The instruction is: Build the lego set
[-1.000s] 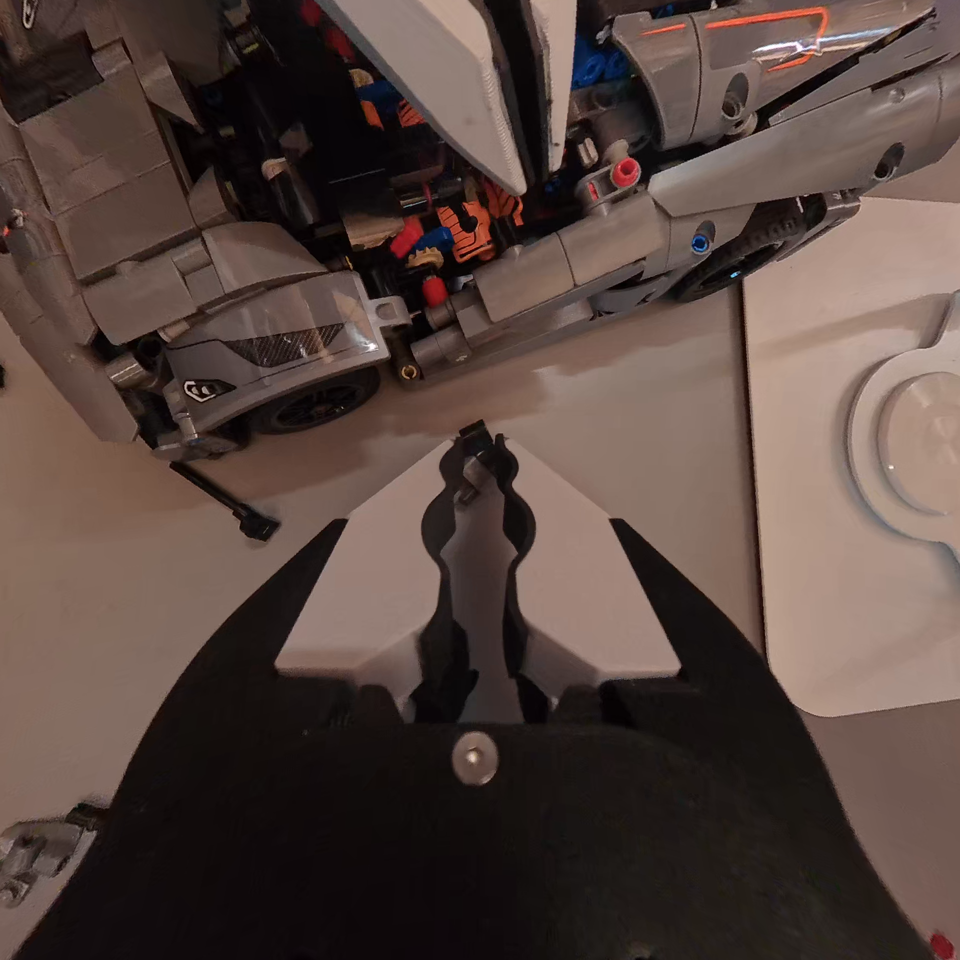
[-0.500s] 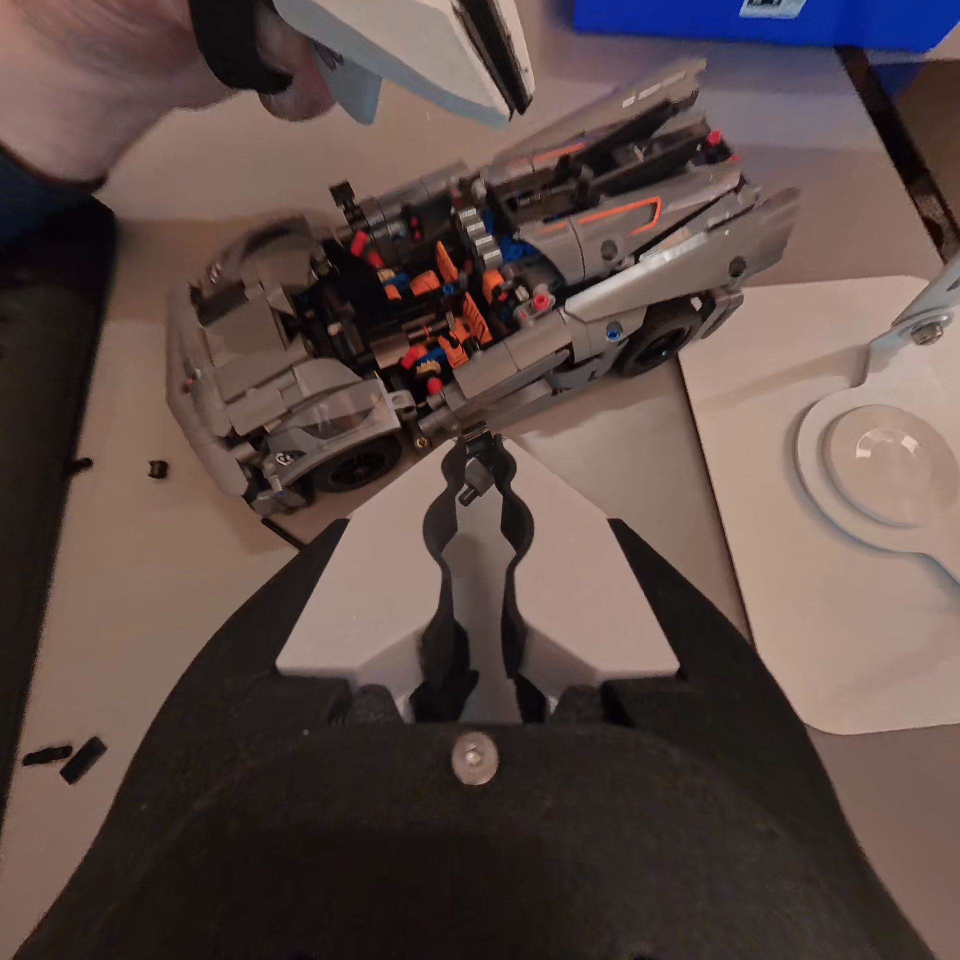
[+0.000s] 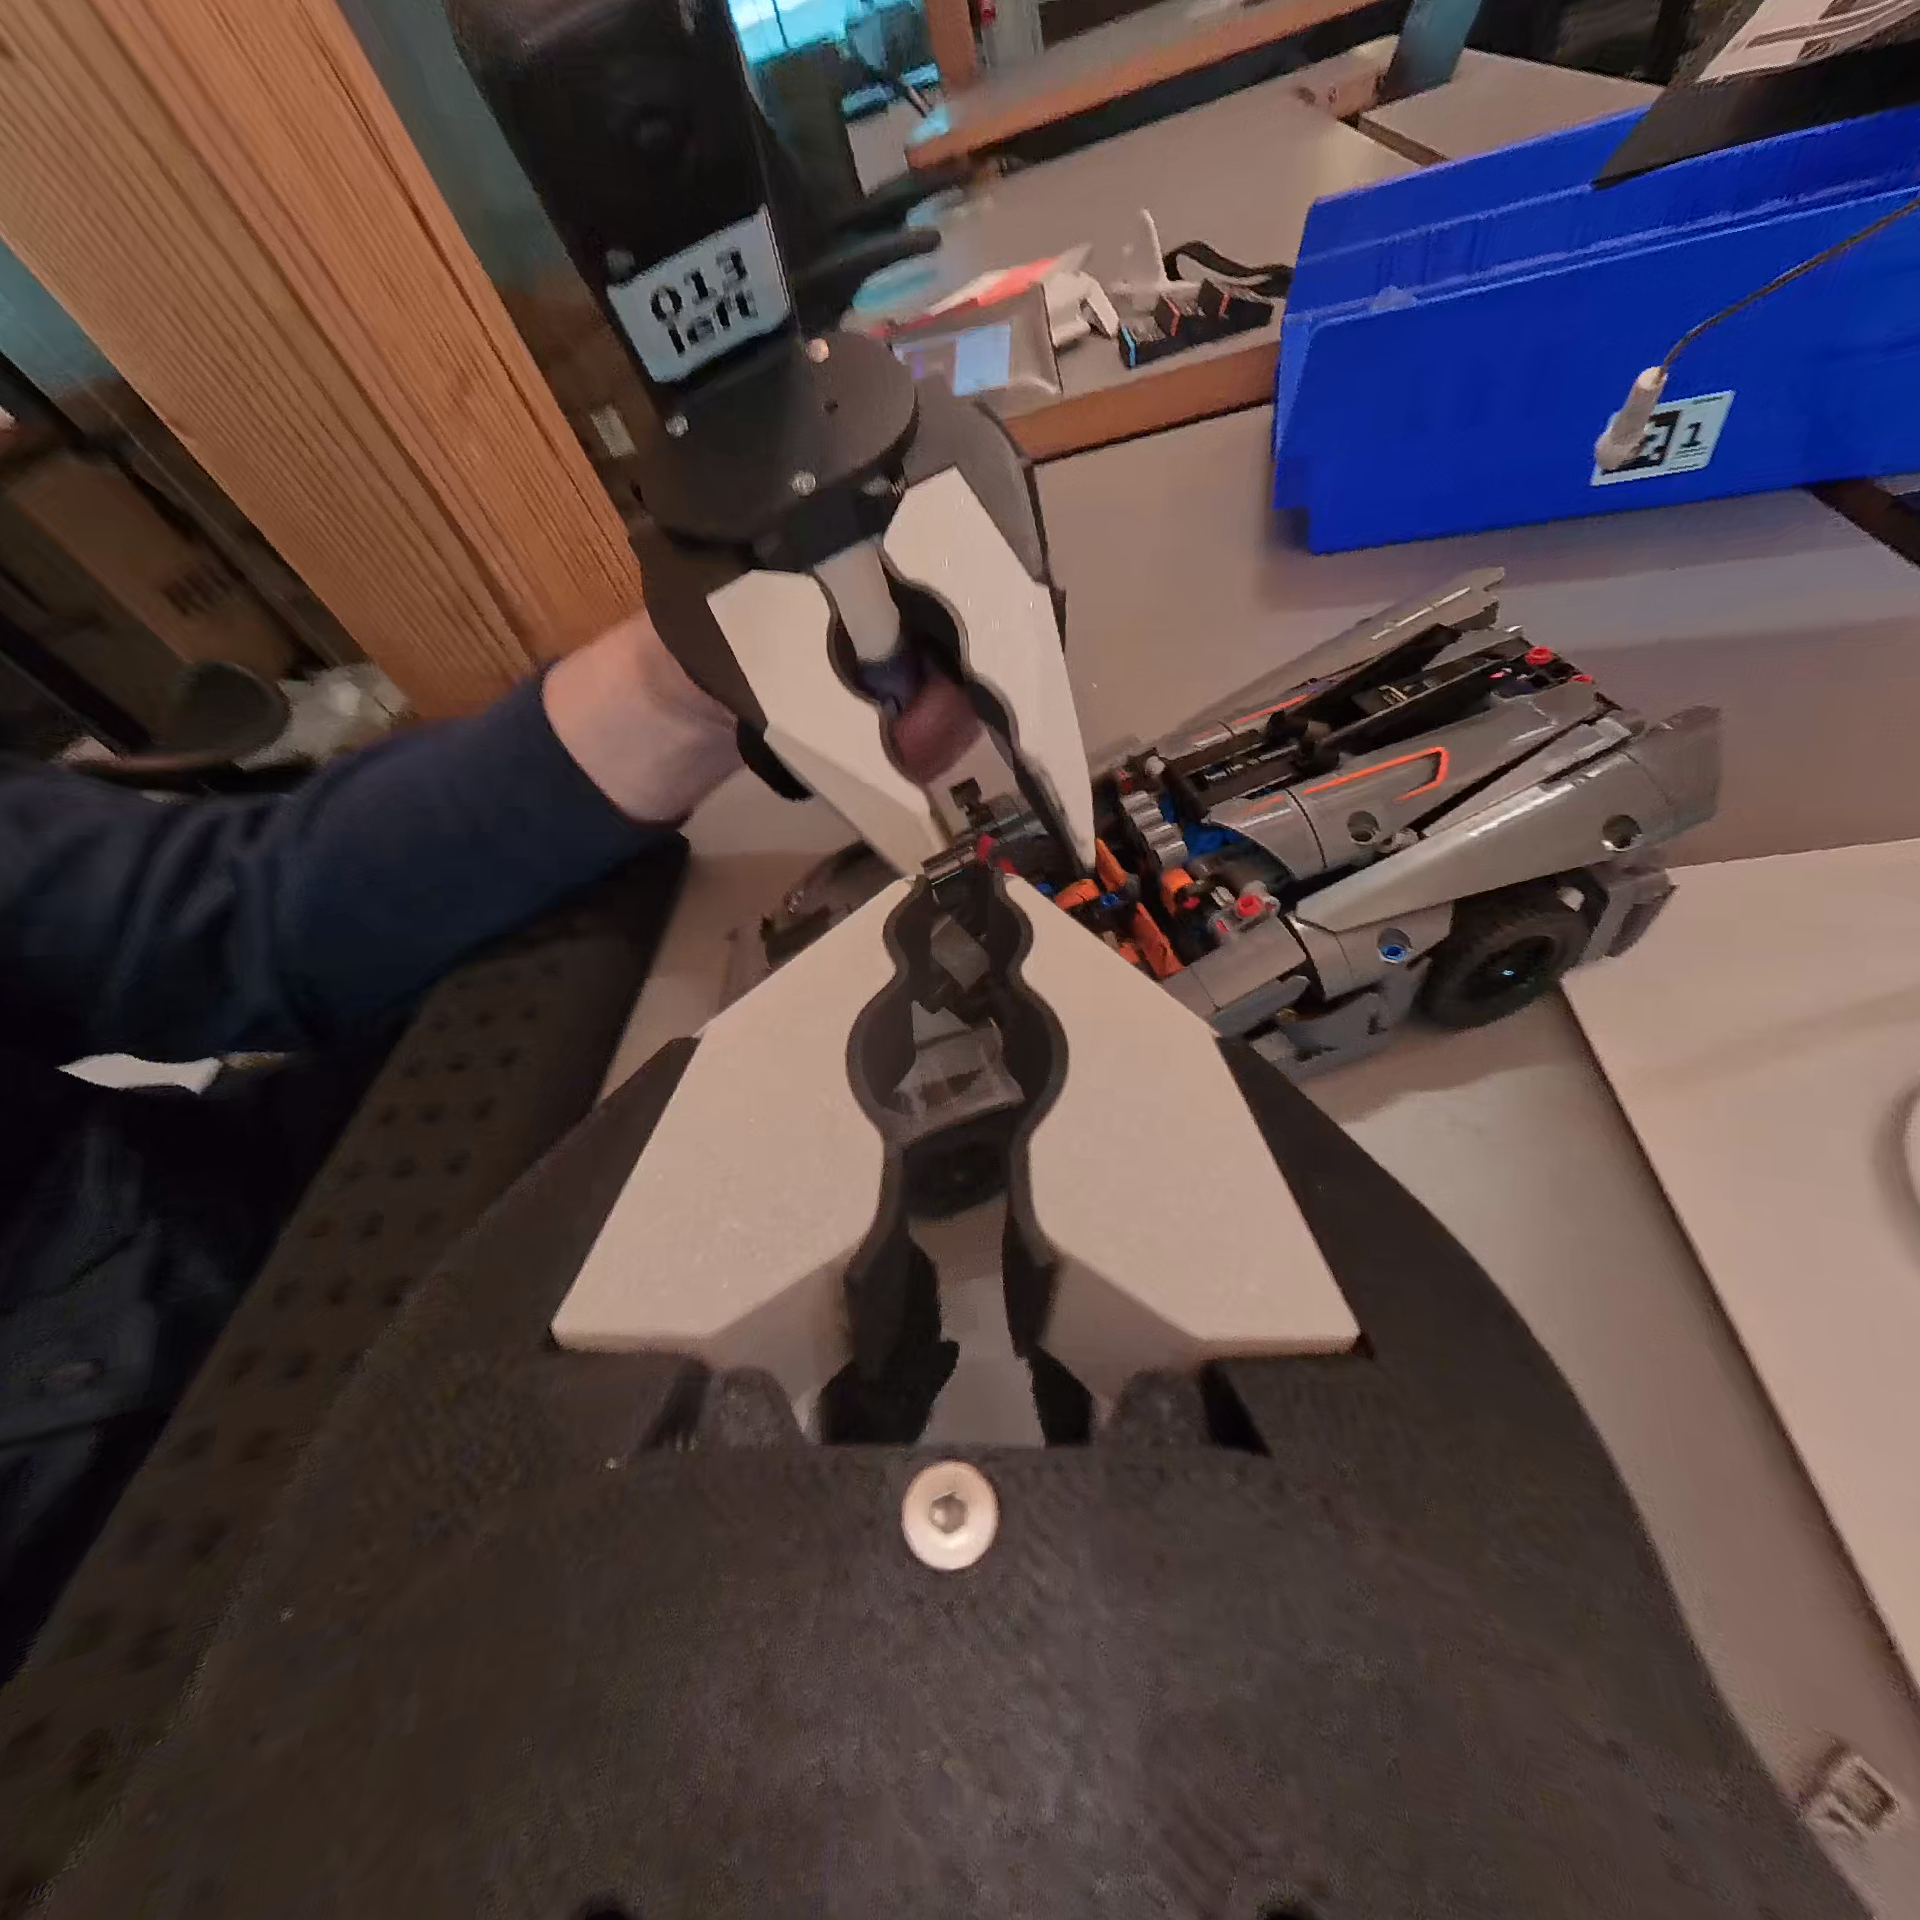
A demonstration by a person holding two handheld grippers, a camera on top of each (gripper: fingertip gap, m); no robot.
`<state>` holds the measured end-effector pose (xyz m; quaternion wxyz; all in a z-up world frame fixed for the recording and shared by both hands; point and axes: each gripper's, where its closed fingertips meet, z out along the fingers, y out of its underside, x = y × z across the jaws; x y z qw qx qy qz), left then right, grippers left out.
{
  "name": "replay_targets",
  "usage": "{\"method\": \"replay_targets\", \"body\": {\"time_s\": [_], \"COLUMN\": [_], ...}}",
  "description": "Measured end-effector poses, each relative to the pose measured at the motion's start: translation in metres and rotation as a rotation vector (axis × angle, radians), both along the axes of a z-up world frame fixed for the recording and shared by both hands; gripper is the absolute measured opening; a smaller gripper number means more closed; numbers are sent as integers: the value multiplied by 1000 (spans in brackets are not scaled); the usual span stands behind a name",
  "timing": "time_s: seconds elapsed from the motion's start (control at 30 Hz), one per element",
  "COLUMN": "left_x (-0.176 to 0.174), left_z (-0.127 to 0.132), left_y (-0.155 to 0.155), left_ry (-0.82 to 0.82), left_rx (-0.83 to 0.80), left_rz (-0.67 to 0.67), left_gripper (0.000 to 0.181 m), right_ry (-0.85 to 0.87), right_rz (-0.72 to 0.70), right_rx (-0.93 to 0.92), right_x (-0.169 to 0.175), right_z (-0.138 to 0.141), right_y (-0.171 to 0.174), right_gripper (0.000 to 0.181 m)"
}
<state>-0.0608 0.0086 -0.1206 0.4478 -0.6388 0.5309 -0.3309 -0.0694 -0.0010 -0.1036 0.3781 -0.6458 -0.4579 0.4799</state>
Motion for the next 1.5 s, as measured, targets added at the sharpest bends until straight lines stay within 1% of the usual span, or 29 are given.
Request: {"method": "replay_targets", "body": {"time_s": [0.1, 0.13, 0.27, 0.57, 0.83, 1.0, 1.1, 1.5], "left_x": [9, 10, 12, 10, 9, 9, 8, 7], "left_z": [3, 4, 14, 18, 16, 16, 18, 15], "left_y": [-7, -7, -14, -16, -12, -9, -8, -4], "left_ry": [-24, -25, -91, -115, -109, -105, -111, -86], "left_rx": [-13, -12, -47, -42, -56, -55, -49, -21], "left_rz": [-36, -38, -80, -90, -69, -53, -48, -21], "left_gripper": [20, 17, 19, 16, 15, 12, 11, 6], "right_ry": [46, 55, 116, 158, 93, 12, -6, -4], "right_rz": [14, 18, 32, 39, -16, -84, -108, -138], "right_rx": [-45, -54, -91, -120, -18, 135, 188, 176], "right_x": [-1, -2, -2, -3, -3, -3, -3, -3], "right_z": [3, 4, 12, 17, 15, 17, 19, 20], "right_y": [-2, -2, -4, -5, 0, 4, 5, 9], "right_gripper": [9, 9, 9, 9, 9, 10, 10, 10]}}
